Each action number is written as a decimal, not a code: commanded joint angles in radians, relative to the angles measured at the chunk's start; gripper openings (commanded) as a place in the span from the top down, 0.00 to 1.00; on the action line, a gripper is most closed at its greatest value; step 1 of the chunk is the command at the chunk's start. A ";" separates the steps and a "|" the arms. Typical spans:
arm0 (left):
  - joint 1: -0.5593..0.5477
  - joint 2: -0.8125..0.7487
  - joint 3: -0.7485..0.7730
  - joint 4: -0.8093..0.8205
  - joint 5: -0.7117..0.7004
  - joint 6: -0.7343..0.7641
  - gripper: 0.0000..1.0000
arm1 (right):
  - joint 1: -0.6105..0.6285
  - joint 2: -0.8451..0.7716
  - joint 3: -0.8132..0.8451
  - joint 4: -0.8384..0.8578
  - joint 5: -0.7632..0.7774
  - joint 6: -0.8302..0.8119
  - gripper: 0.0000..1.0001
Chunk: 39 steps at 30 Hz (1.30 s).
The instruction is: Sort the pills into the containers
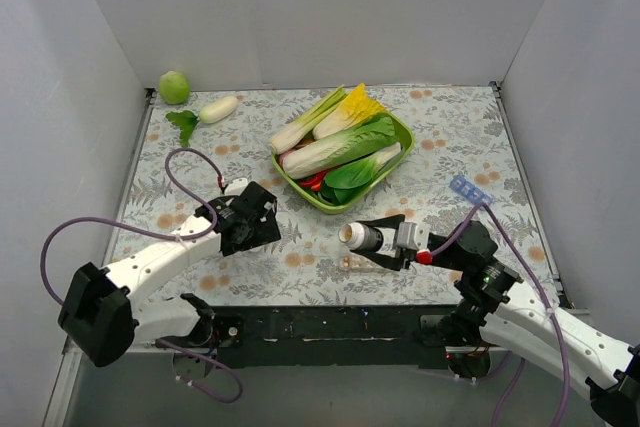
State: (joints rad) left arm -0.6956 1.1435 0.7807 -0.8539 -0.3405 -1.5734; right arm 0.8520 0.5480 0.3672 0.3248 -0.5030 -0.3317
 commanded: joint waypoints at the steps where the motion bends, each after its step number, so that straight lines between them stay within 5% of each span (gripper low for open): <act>1: 0.089 0.080 0.031 0.093 0.007 0.105 0.16 | -0.008 -0.025 -0.008 0.095 -0.003 0.036 0.96; 22: 0.140 0.143 -0.147 0.280 0.095 0.067 0.34 | -0.014 0.000 -0.007 0.063 0.006 0.043 0.96; 39: 0.140 0.096 -0.141 0.306 0.207 0.122 0.70 | -0.018 0.007 -0.004 0.036 -0.012 0.045 0.96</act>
State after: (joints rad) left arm -0.5583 1.2995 0.6418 -0.5598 -0.2203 -1.4876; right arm 0.8387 0.5587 0.3492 0.3397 -0.5014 -0.2932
